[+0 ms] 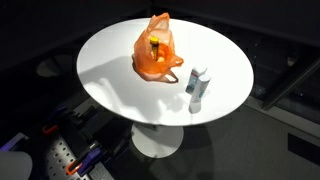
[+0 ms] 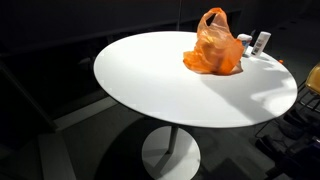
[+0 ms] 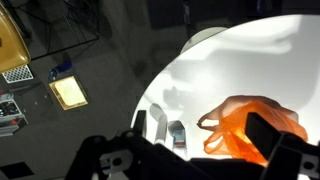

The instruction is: Pick up the brown medicine bottle with a yellow lid from the orange plastic bag and put it on the table

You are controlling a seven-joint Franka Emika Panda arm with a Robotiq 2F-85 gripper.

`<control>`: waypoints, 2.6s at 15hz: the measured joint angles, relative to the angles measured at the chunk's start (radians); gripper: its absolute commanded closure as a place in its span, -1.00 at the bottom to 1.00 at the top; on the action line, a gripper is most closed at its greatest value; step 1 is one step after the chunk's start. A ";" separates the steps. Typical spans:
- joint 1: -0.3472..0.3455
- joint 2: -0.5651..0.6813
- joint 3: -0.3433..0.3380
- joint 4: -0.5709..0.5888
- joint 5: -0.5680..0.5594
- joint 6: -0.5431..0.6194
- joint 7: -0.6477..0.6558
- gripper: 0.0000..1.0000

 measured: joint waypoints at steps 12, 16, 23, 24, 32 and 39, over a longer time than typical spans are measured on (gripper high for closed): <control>0.073 0.387 0.049 0.195 0.151 0.158 0.052 -1.00; 0.089 0.508 0.048 0.272 0.231 0.157 -0.019 -1.00; 0.089 0.603 0.045 0.340 0.251 0.157 -0.068 -1.00; 0.089 0.603 0.046 0.340 0.251 0.157 -0.068 -1.00; 0.089 0.638 0.048 0.346 0.246 0.181 -0.004 -1.00; 0.093 0.824 0.071 0.431 0.248 0.245 0.051 -1.00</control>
